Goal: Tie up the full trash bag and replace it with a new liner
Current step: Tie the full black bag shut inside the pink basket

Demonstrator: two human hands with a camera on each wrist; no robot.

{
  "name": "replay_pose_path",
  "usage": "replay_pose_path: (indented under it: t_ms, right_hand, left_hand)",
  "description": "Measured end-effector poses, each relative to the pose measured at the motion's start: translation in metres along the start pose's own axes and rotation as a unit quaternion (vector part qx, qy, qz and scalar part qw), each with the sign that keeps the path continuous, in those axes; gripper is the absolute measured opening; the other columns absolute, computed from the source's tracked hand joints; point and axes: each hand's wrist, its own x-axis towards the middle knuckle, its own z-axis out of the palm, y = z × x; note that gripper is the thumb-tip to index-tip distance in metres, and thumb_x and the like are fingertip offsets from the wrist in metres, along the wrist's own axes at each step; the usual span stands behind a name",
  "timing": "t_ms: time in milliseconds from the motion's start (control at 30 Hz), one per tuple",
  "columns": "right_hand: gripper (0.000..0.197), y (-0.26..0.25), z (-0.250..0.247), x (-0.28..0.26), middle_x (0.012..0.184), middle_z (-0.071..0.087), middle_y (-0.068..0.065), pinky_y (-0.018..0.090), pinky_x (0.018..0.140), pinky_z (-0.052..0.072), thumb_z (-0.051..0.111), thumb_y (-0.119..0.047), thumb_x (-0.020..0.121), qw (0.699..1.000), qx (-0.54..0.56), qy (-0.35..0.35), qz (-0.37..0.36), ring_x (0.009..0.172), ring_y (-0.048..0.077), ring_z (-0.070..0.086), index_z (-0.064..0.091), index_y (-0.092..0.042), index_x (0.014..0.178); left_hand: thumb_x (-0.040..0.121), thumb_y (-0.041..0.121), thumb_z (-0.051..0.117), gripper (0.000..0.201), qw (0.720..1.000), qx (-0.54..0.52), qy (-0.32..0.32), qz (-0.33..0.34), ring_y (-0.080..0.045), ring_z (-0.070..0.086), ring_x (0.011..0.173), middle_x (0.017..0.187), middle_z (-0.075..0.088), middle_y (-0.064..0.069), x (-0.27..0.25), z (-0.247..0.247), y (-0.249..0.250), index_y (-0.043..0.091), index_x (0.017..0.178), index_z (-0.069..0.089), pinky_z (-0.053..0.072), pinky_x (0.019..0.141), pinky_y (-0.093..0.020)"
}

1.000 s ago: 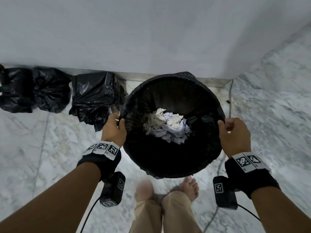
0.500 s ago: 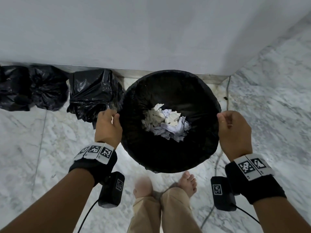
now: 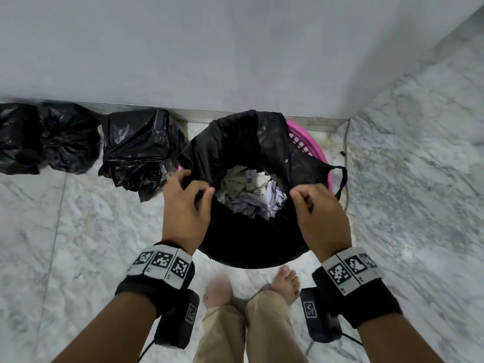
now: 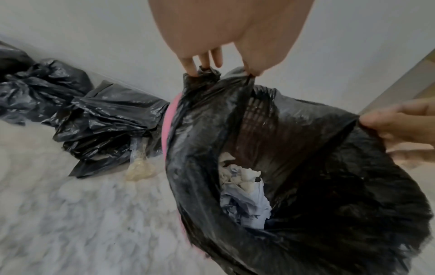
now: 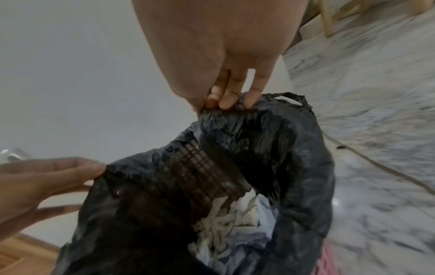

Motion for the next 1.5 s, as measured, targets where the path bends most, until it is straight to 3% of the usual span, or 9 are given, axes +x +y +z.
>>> replay_pose_path:
  t_ms: [200,367,500,733,1000,1167,1333,1433,1500]
  right_hand:
    - [0.027,0.036,-0.008,0.020,0.106,0.059,0.008,0.035,0.084,0.047,0.055,-0.037,0.089,0.993,0.017,0.077,0.084,0.100,0.024,0.056,0.064,-0.019,0.106]
    - [0.056,0.061,-0.014,0.036,0.145,0.038,0.017,0.040,0.108,0.029,0.051,-0.040,0.093,0.967,0.064,0.021,0.246,0.136,0.027,0.031,0.037,-0.015,0.141]
    - [0.051,0.069,-0.008,0.045,0.136,0.054,0.010,0.041,0.101,0.037,0.042,-0.045,0.094,0.946,0.110,-0.038,0.302,0.124,0.032,0.050,0.040,-0.021,0.139]
    - [0.033,0.051,-0.014,0.034,0.085,0.059,0.009,0.030,0.069,0.033,0.041,-0.034,0.099,0.971,0.054,0.049,0.229,0.079,0.029,0.055,0.059,-0.006,0.096]
    - [0.034,0.001,-0.031,0.002,0.072,0.061,-0.004,0.025,0.058,0.042,0.041,-0.038,0.099,0.987,0.079,0.041,0.133,0.064,0.009,0.055,0.065,-0.013,0.096]
    - [0.033,-0.033,-0.045,-0.013,0.064,0.062,0.006,0.022,0.053,0.040,0.044,-0.033,0.098,0.987,0.124,0.057,0.084,0.058,0.016,0.056,0.061,-0.013,0.080]
    - [0.033,-0.049,-0.056,-0.008,0.057,0.063,-0.003,0.024,0.052,0.042,0.045,-0.031,0.099,0.980,0.170,0.064,0.078,0.053,0.016,0.058,0.063,-0.008,0.083]
    - [0.023,-0.060,-0.068,-0.002,0.059,0.065,-0.006,0.026,0.058,0.051,0.047,-0.030,0.098,0.969,0.210,0.079,0.101,0.054,0.009,0.062,0.067,-0.019,0.098]
    - [0.015,-0.070,-0.077,0.000,0.057,0.066,-0.007,0.040,0.061,0.055,0.050,-0.032,0.096,0.960,0.244,0.101,0.092,0.060,0.025,0.066,0.065,-0.031,0.097]
  left_hand:
    - [0.085,0.022,0.065,0.017,0.998,0.033,0.005,-0.060,-0.044,0.039,0.121,0.129,0.043,-0.028,0.010,0.007,-0.011,0.009,0.095,0.069,0.032,0.101,-0.041]
    - [0.090,0.025,0.056,0.037,0.993,-0.012,0.037,-0.116,-0.037,0.038,0.122,0.131,0.044,-0.023,0.019,0.004,-0.017,0.006,0.122,0.051,0.031,0.103,-0.041]
    - [0.088,0.027,0.057,0.056,0.985,-0.041,0.033,-0.165,-0.037,0.048,0.116,0.123,0.055,-0.021,0.026,0.003,-0.029,0.004,0.135,0.036,0.040,0.101,-0.048]
    - [0.095,0.025,0.049,0.025,0.988,-0.026,0.005,-0.154,-0.026,0.054,0.077,0.084,0.062,-0.013,0.027,0.000,-0.033,0.002,0.095,0.059,0.036,0.067,-0.028]
    - [0.096,0.026,0.045,0.022,0.981,-0.098,0.002,-0.165,-0.012,0.047,0.057,0.066,0.053,0.000,0.006,-0.023,-0.009,0.011,0.081,0.049,0.036,0.054,-0.024]
    - [0.096,0.025,0.045,0.019,0.975,-0.171,0.003,-0.142,-0.006,0.051,0.052,0.065,0.057,-0.002,-0.010,-0.041,0.010,0.014,0.082,0.052,0.045,0.054,-0.022]
    - [0.095,0.028,0.047,0.015,0.963,-0.234,0.006,-0.136,-0.016,0.057,0.061,0.067,0.059,-0.004,-0.007,-0.058,0.029,0.022,0.083,0.054,0.058,0.066,-0.047]
    - [0.095,0.024,0.050,0.015,0.962,-0.253,0.028,-0.102,-0.010,0.056,0.060,0.067,0.059,0.000,-0.004,-0.066,0.043,0.026,0.081,0.054,0.054,0.062,-0.032]
    - [0.094,0.022,0.051,0.012,0.957,-0.272,0.065,-0.072,-0.012,0.056,0.063,0.071,0.060,-0.004,-0.001,-0.071,0.052,0.019,0.084,0.055,0.049,0.060,-0.022]
